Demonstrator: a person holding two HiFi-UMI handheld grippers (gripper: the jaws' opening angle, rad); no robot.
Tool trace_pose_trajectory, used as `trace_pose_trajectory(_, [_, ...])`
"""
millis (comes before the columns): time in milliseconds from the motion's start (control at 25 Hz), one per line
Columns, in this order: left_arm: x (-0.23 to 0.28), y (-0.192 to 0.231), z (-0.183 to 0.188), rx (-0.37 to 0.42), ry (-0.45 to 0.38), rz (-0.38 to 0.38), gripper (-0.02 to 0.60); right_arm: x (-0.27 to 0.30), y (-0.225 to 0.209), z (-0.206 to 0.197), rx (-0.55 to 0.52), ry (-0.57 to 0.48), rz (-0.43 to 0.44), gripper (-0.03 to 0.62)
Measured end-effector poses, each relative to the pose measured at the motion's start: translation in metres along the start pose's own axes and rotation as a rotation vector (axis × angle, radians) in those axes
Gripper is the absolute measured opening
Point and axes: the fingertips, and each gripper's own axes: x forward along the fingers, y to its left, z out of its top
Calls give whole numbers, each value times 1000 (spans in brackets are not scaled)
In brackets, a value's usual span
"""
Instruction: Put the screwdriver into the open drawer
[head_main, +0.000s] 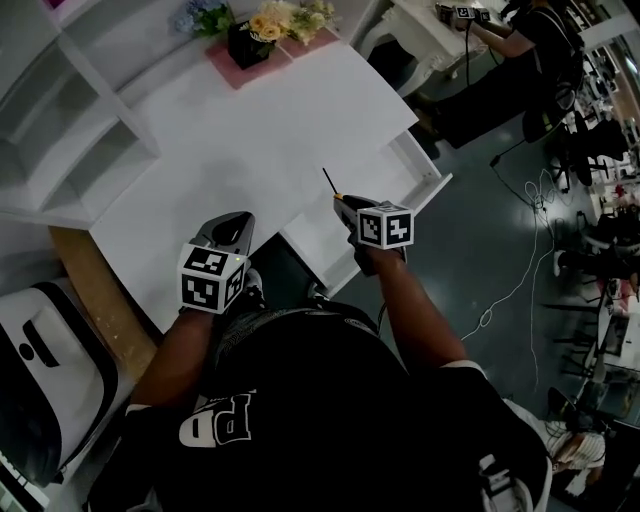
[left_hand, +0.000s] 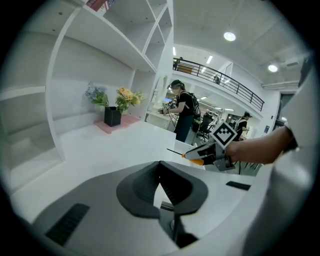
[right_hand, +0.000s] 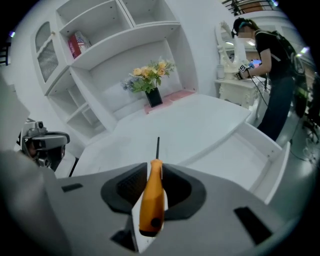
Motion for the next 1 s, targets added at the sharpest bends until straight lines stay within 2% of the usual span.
trace_pose_trajectory(440, [1, -24, -7, -33, -11, 93, 11, -8, -13, -36, -80, 66, 77, 100])
trace_pose_trajectory(880, [0, -53, -34, -87, -9, 145, 11, 3, -20, -80, -289, 203, 122, 100])
trace_pose_trajectory(1000, [-5, -55, -40, -101, -8, 166, 11, 11, -23, -91, -315, 244, 124, 100])
